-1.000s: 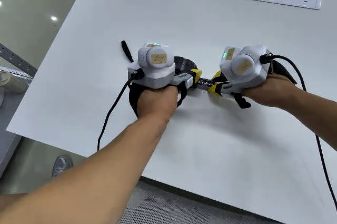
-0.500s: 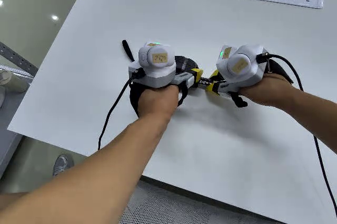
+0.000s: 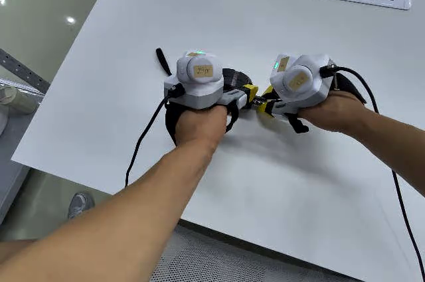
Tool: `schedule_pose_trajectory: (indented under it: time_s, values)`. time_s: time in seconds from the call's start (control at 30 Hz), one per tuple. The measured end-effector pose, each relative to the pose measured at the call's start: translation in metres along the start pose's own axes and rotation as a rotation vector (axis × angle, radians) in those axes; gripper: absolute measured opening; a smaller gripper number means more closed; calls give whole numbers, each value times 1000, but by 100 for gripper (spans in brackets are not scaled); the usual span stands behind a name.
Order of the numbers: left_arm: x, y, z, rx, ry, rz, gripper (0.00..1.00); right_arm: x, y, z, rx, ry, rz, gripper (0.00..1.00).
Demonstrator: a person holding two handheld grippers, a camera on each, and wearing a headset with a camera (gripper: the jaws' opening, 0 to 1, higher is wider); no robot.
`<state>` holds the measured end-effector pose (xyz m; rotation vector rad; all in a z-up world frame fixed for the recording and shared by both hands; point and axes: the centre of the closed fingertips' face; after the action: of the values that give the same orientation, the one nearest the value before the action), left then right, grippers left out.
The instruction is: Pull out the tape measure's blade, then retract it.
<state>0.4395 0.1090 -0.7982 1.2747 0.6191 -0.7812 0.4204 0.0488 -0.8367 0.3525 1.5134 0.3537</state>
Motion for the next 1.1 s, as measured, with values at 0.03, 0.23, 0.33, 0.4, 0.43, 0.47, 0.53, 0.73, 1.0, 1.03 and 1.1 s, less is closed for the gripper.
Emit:
schedule_pose_trajectory:
  time_s: [0.03,0.23,0.33,0.4,0.43,0.47,0.53,0.73,1.0,1.03,1.1]
  values:
    - [0,0,0,0,0,0,55,0,0,0,0,-1,-1,11]
    - [0,0,0,-2,-2,-1,55,2,2,0,-1,-3,-2,11]
    - [0,0,0,-2,-1,0,55,3,3,1,1,-6,-3,11]
    - [0,0,0,-3,-1,0,55,4,3,1,3,-7,-4,11]
    - [0,0,0,-3,-1,0,55,4,4,1,4,-7,-4,11]
    - [0,0,-1,-2,-1,0,55,4,4,1,4,-6,-5,11]
    - [0,0,-1,-3,-1,0,55,5,4,1,1,-7,-6,11]
    - [0,0,-1,-4,-1,0,55,6,6,1,-2,-8,-13,11]
    - [0,0,-1,-6,-1,-1,55,7,8,1,2,-7,-18,11]
    - [0,0,-1,-5,-1,-1,55,7,8,1,2,-7,-19,11]
    - [0,0,-1,-5,0,0,55,7,8,1,-4,-9,-21,11]
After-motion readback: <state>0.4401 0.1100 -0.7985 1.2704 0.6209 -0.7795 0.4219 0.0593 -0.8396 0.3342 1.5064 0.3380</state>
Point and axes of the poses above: the centre of the closed fingertips' face, and the gripper's own axes: x roughly forward along the fingers, z roughly to its right, y roughly out of its top, and after that the axes turned 12 degrees about -z, right-handed
